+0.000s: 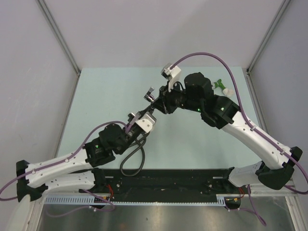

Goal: Install the water faucets

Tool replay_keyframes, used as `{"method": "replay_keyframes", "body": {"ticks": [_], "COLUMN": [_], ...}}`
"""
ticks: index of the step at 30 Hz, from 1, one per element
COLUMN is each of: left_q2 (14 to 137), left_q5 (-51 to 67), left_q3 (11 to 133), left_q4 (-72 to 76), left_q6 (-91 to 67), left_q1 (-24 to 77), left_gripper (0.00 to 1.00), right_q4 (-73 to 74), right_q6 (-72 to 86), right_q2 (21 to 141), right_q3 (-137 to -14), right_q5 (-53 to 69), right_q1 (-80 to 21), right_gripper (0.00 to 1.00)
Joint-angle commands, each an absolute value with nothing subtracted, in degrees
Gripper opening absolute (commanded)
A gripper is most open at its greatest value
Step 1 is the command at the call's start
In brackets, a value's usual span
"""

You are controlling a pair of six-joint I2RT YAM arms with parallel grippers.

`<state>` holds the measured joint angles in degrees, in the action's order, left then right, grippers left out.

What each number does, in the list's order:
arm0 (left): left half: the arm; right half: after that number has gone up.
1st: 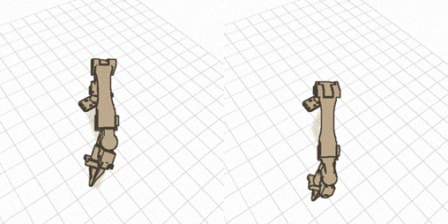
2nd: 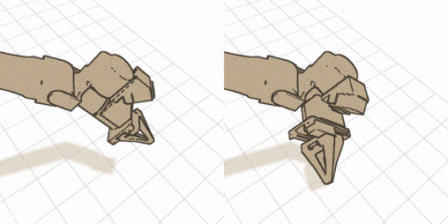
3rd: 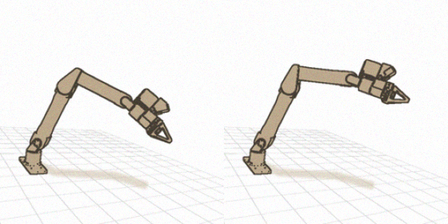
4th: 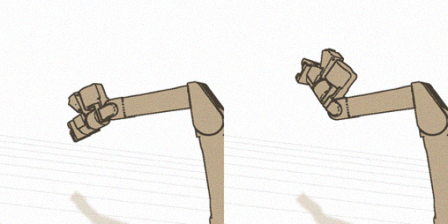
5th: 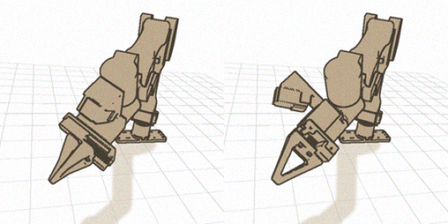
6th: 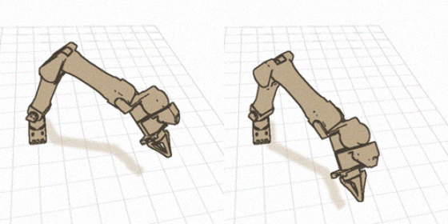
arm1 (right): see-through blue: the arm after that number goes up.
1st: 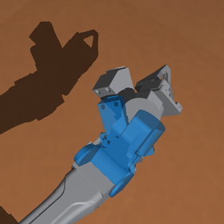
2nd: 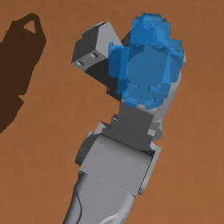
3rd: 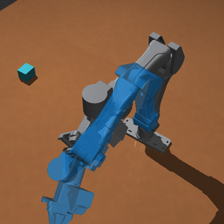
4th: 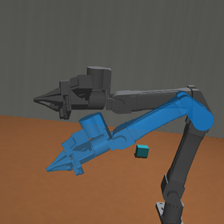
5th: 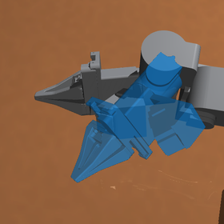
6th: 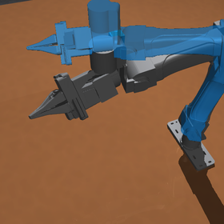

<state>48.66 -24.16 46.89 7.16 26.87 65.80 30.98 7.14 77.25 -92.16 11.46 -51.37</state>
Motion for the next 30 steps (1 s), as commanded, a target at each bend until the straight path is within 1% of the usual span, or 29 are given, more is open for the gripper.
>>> {"method": "replay_keyframes", "body": {"ticks": [1, 2, 4, 5, 7, 8, 11, 12, 14, 15, 16, 18, 19, 21, 22, 25, 30], "left_q2": [52.64, 52.39, 50.12, 48.88, 45.2, 44.13, 41.05, 40.09, 39.55, 39.72, 39.9, 40.78, 42.0, 43.85, 46.03, 50.09, 53.87], "left_q5": [-36.21, -34.04, -30.78, -25.11, -18.23, -12.02, -4.15, 0.48, 6.3, 12.33, 15.52, 22.9, 31.29, 38.55, 45.54, 50.79, 52.03], "left_q3": [47.46, 47.37, 46.67, 45.71, 45.18, 45.26, 45.96, 46.14, 47.28, 47.63, 48.16, 49.74, 50.27, 52.2, 52.73, 54.58, 54.75], "left_q4": [21.79, 21.8, 21.62, 21.36, 18.29, 16.98, 11.27, 10.29, 6.7, 5.55, 4.41, 2.12, 1.59, 1.32, 1.49, 2.98, 9.49], "left_q6": [31.9, 31.3, 28.84, 28.22, 25.07, 23.83, 19.43, 18.38, 15.83, 14.95, 13.55, 11.87, 10.21, 8.18, 6.26, 3.53, 0.44], "left_q1": [70.66, 70.66, 70.14, 69.61, 66.47, 65.05, 59.08, 57.58, 52.22, 50.47, 46.79, 43.35, 40.2, 37.37, 35.35, 33.49, 32.7], "left_gripper": [0.19, 0.34, 0.44, 0.5, 0.55, 0.59, 0.68, 0.7, 0.73, 0.74, 0.74, 0.75, 0.76, 0.77, 0.77, 0.75, 0.74], "right_q4": [24.79, 24.26, 24.08, 24.0, 23.64, 23.47, 22.77, 22.59, 22.41, 22.41, 22.24, 21.89, 21.88, 21.88, 22.06, 22.67, 22.85], "right_q6": [11.87, 11.78, 10.73, 10.2, 8.88, 7.92, 5.99, 5.63, 4.4, 3.26, 2.82, 1.15, 0.62, 0.17, -1.65, -3.24, -4.39], "right_q2": [76.38, 76.03, 75.06, 74.54, 73.22, 72.86, 71.2, 70.84, 70.05, 69.87, 69.79, 69.35, 69.26, 69.0, 68.99, 68.99, 68.64], "right_q3": [-91.15, -90.88, -90.7, -90.62, -90.35, -90.0, -89.13, -88.95, -88.77, -88.68, -88.68, -88.68, -88.77, -88.68, -88.77, -88.68, -88.16], "right_q5": [9.67, 9.93, 10.72, 11.42, 12.3, 13.7, 17.31, 17.92, 20.38, 21.26, 22.14, 25.74, 27.41, 29.08, 29.96, 34.52, 37.44], "right_q1": [-52.65, -52.3, -51.34, -50.98, -50.19, -49.32, -47.03, -46.5, -45.62, -44.83, -44.56, -43.86, -43.6, -43.42, -43.33, -43.33, -43.42], "right_gripper": [0.0, 0.0, 0.0, 0.0, 0.0, 0.0, 0.0, 0.0, 0.0, 0.0, 0.0, 0.0, 0.0, 0.0, 0.0, 0.0, 0.0]}}
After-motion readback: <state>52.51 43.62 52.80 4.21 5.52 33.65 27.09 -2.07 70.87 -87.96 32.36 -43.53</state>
